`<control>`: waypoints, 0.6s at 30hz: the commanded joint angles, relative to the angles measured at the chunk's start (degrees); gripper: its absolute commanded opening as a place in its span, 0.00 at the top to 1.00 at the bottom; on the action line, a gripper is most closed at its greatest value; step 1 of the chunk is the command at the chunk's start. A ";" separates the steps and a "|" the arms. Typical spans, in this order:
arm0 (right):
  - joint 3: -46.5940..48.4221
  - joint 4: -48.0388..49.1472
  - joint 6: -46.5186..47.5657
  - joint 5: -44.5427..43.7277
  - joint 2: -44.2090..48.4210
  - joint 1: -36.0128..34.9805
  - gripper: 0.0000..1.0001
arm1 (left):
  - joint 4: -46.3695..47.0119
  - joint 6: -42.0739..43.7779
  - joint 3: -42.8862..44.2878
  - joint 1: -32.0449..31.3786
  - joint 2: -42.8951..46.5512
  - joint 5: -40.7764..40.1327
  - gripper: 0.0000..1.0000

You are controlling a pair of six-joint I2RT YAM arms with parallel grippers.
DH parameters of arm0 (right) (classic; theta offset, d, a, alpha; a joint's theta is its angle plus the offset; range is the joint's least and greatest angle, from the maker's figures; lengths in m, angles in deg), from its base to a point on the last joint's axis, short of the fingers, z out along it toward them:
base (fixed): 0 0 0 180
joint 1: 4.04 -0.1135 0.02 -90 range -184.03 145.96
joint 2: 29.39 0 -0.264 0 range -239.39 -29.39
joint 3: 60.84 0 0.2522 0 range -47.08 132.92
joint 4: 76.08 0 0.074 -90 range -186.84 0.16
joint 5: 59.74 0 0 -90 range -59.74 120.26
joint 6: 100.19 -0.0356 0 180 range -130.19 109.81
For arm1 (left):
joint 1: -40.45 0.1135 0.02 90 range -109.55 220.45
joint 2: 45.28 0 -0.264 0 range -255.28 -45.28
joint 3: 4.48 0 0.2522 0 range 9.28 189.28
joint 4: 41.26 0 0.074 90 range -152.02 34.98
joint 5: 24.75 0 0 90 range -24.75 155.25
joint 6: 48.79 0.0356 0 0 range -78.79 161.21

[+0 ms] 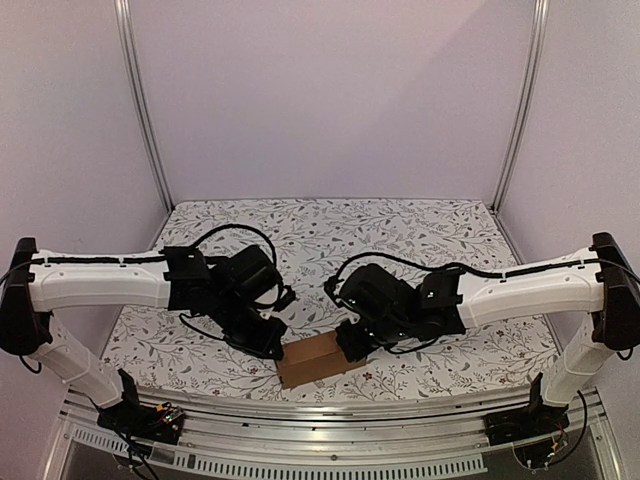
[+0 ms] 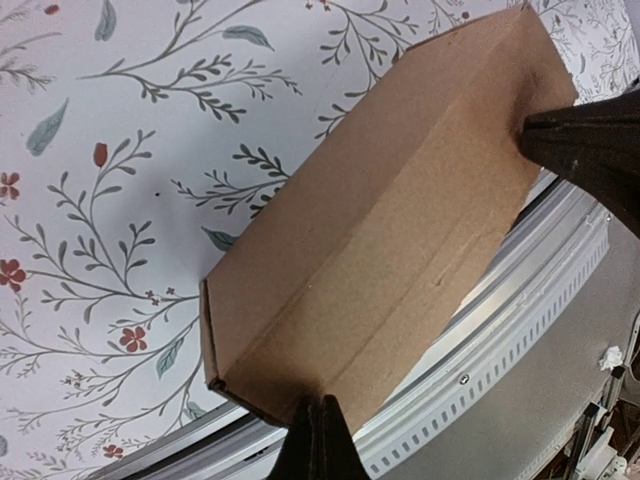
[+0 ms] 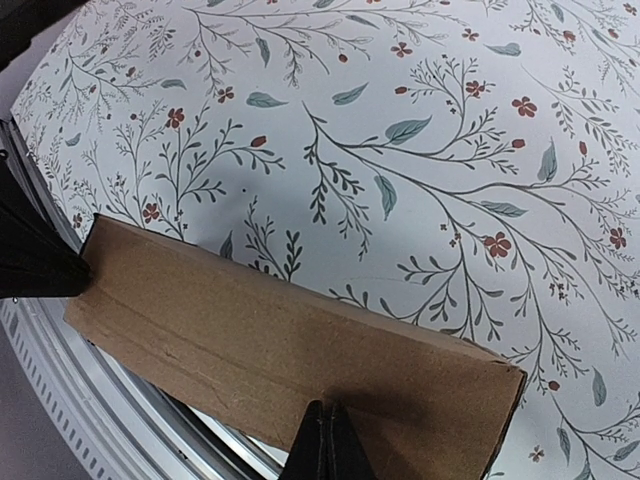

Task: Fold the paper box

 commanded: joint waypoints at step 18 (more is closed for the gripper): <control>-5.28 -11.41 3.84 2.75 13.58 0.43 1.00 | -6.16 5.72 17.06 8.12 -7.66 -3.30 1.00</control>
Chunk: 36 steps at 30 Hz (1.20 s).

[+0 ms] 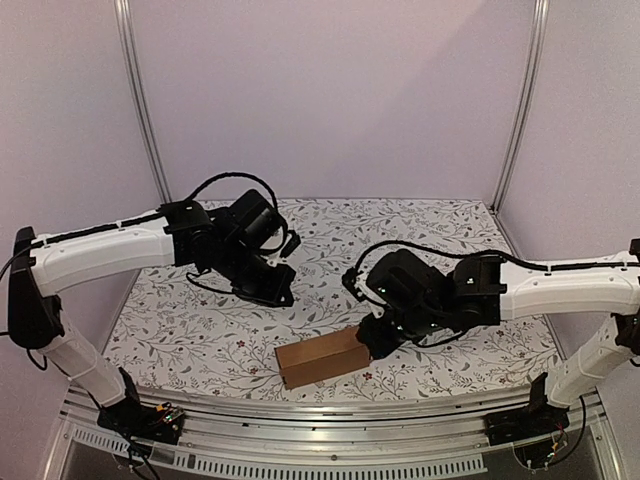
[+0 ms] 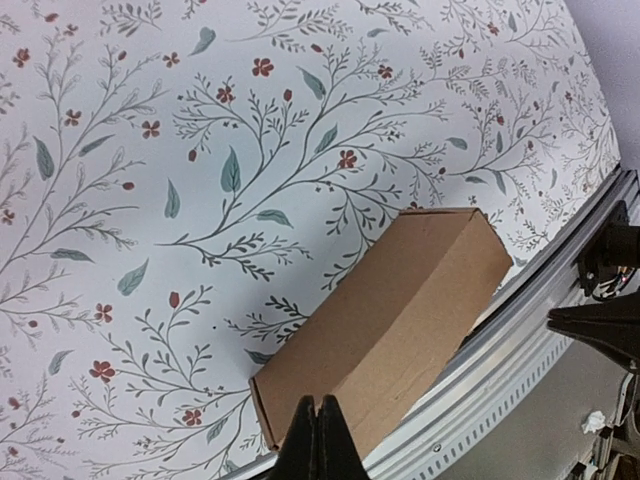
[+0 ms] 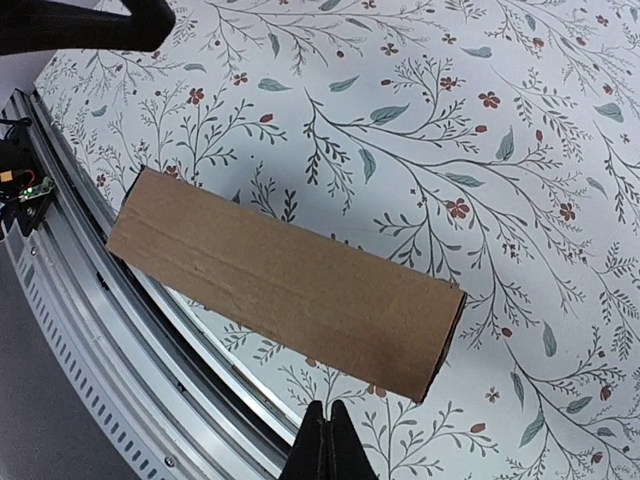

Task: Fold the paper box

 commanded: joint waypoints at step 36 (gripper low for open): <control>10.28 5.15 -8.72 1.00 -19.80 6.45 1.00 | 8.11 -0.61 -11.12 5.88 -7.22 12.56 1.00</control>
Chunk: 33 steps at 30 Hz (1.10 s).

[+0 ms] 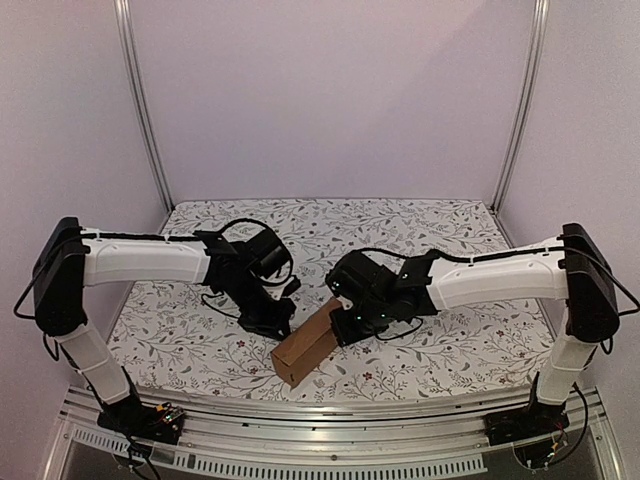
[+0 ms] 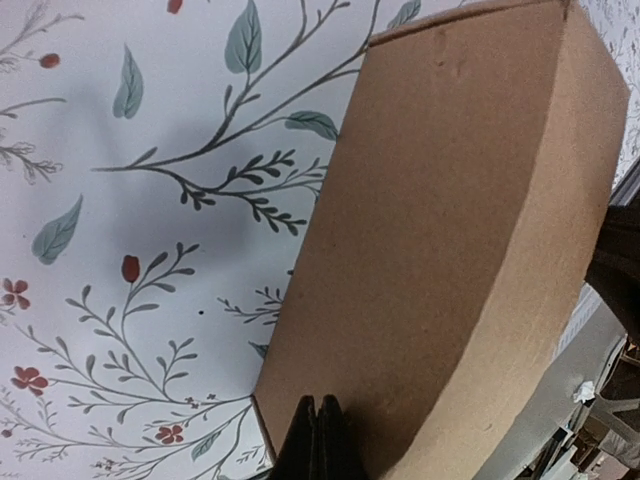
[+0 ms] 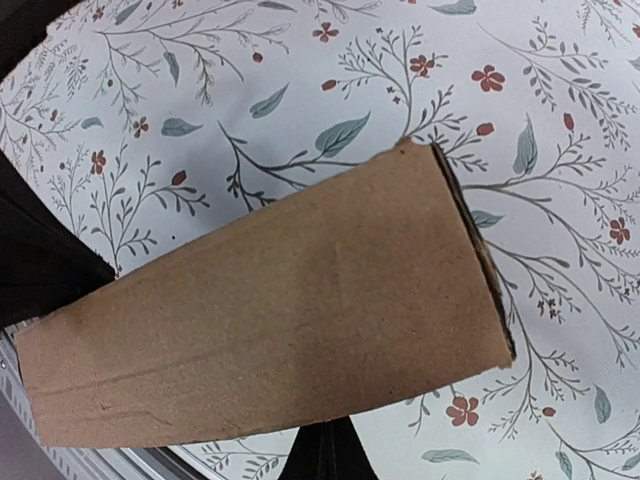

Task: Fold the paper box

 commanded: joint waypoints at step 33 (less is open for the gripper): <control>-2.90 18.87 -13.66 15.52 -12.07 6.92 1.00 | 6.66 -2.77 -3.05 6.03 3.05 2.59 1.00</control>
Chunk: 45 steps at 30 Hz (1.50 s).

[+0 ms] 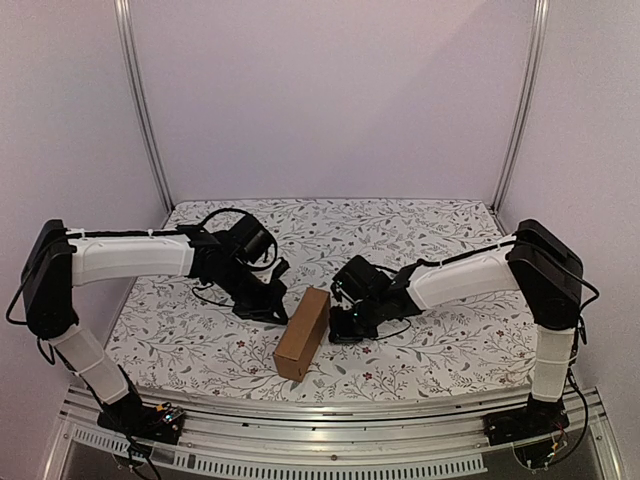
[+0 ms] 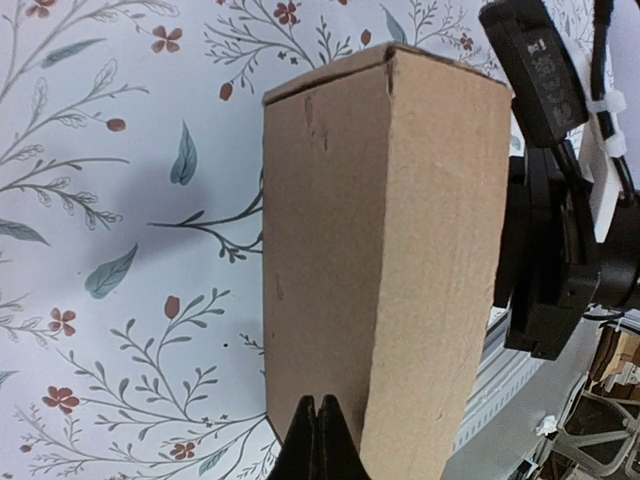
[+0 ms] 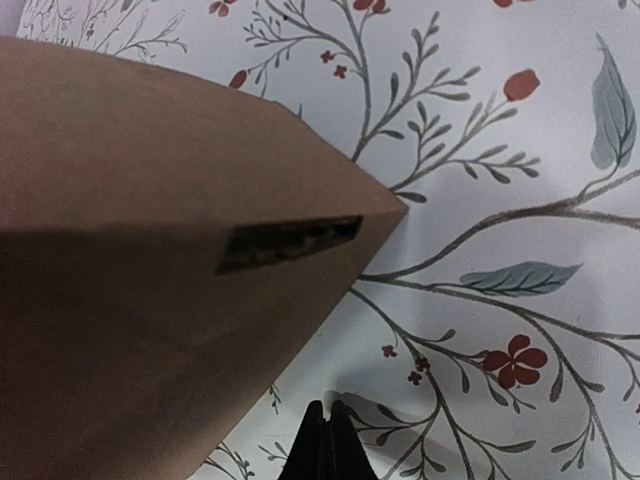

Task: Fold the paper box

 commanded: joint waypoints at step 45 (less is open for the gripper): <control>-11.41 5.65 -0.50 -6.07 2.06 6.36 0.98 | 2.56 -4.23 8.18 -0.35 -6.05 -0.98 1.00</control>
